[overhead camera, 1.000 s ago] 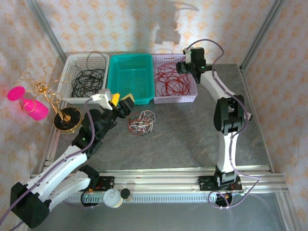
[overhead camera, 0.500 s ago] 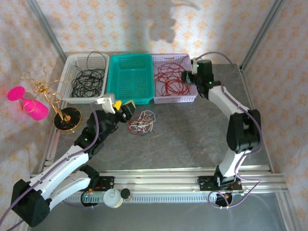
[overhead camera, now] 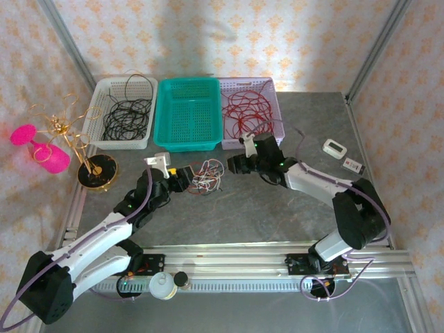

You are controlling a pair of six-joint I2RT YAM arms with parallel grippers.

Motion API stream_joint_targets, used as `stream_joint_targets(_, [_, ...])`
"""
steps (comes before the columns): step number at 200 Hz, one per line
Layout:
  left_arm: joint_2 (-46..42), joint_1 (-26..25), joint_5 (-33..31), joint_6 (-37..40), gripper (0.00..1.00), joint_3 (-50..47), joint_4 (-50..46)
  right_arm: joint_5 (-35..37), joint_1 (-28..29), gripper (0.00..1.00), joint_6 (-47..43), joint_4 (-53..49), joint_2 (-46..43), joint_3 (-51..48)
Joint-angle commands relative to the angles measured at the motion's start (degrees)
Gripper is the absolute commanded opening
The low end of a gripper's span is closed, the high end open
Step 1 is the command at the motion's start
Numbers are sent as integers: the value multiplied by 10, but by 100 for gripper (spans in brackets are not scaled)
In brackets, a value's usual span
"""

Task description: Untangle the cables

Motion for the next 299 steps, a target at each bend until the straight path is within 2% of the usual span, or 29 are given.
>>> stream_joint_targets(1, [-2,1,-8,-11,67,-9,-9,-83,8,61,-31,72,18,-11])
stream_joint_targets(47, [-16,0,-7,-26,66,-8,-20,-125,9,61,-33,119,104,21])
stream_joint_targets(76, [-19,1,-5,-21,66,-1,-28,-126,10,55,-15,146,137,40])
stream_joint_targets(119, [-13,1,20,-18,67,-2,-4,-102,12,24,-32,111,109,46])
stream_joint_targets(155, [20,1,91,52,70,26,31,-77,22,0,-53,53,55,53])
stream_joint_targets(188, [53,0,118,108,71,65,51,-93,22,0,-54,23,21,67])
stream_joint_targets(232, [95,2,215,212,74,92,124,-114,23,0,-90,-43,-28,104])
stream_joint_targets(267, [157,3,279,240,72,109,187,-136,23,0,-109,-71,-67,132])
stream_joint_targets(299, [212,3,270,259,67,123,233,-167,23,0,-122,-92,-87,142])
